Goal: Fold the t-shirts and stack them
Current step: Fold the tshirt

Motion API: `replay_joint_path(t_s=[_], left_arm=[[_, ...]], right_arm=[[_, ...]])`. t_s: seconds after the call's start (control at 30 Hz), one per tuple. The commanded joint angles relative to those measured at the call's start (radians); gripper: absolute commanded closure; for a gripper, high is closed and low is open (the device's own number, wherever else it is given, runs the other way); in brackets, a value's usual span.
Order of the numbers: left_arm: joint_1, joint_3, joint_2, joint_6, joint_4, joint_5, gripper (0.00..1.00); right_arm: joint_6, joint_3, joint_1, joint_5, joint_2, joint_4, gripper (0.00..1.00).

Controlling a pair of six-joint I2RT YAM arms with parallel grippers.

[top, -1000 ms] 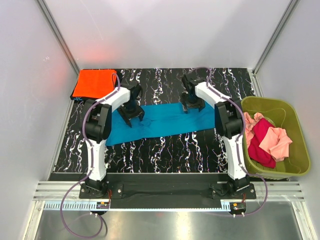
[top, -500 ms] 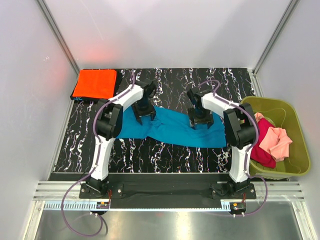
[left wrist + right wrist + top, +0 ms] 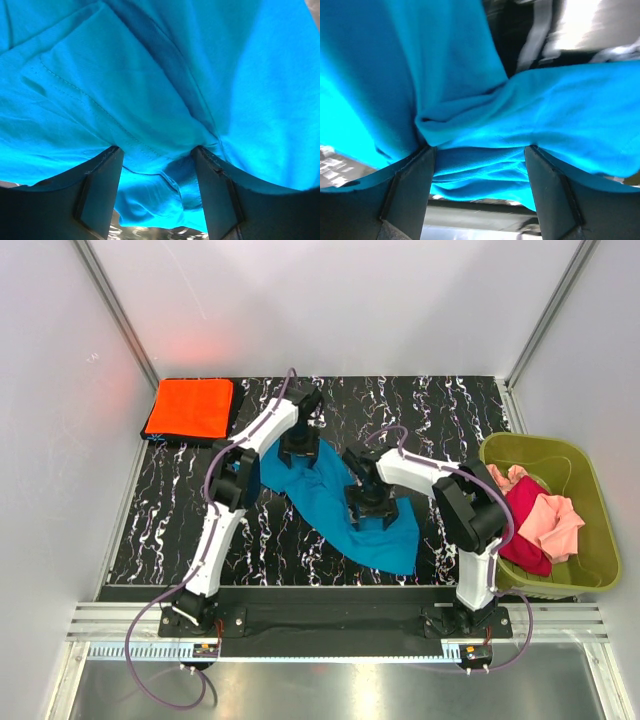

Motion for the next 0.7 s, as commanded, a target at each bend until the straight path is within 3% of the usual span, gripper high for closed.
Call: replay_joint_path(t_s=[0.0,0.13,0.3,0.43,0.67], left_arm=[[0.054,-0.001,0.041,0.154,0.160,0.000,0.36],[0.131,0.056,0.048,0.205,0.251,0.085,0.32],[0.240,0.036,0.062,0.129,0.446,0.339,0.32],[0.277,0.081,0.097,0.110,0.492,0.405,0.32],[0.234,0.016,0.016,0.104,0.503,0.402,0.32]], right_arm=[[0.107,0.031,0.018,-0.180,0.033,0.072,0.21],[0.183,0.105,0.016,-0.293,0.088,0.090,0.20],[0.271,0.173,0.012,-0.392,0.140,0.101,0.19],[0.447,0.009,-0.039,-0.479,0.062,0.242,0.19],[0.305,-0.048,-0.074,-0.441,-0.004,0.198,0.19]])
